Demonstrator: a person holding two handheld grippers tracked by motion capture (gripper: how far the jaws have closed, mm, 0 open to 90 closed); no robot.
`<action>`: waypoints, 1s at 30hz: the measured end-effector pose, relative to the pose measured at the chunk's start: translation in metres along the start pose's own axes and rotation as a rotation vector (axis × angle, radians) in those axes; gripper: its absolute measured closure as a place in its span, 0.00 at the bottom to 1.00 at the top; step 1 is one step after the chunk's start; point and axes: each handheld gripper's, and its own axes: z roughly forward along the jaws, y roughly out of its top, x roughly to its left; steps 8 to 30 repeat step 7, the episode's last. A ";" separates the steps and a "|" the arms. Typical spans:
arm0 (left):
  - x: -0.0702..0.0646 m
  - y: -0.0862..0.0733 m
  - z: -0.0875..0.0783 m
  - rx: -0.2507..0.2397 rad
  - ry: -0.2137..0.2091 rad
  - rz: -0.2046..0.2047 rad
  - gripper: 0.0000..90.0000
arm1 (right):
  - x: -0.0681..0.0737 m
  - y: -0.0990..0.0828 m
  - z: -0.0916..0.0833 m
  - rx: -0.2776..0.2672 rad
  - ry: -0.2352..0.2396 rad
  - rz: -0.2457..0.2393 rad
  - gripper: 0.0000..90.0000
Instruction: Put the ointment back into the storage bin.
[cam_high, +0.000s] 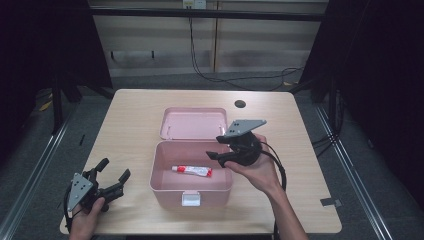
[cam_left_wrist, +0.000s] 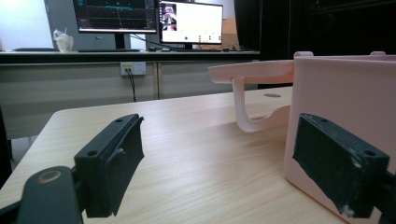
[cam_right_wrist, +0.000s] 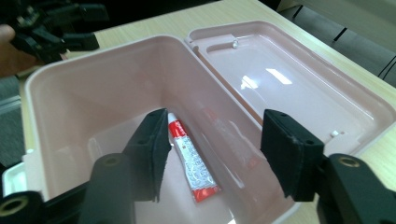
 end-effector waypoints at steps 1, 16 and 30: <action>0.000 0.000 0.000 0.000 0.000 0.000 0.17 | -0.001 -0.002 -0.002 -0.008 -0.011 0.007 0.44; 0.000 0.000 0.000 0.000 0.000 0.000 0.17 | -0.008 -0.013 -0.016 -0.043 -0.046 0.058 0.39; 0.000 0.000 0.000 0.000 0.000 0.000 0.17 | -0.008 -0.013 -0.016 -0.043 -0.046 0.058 0.39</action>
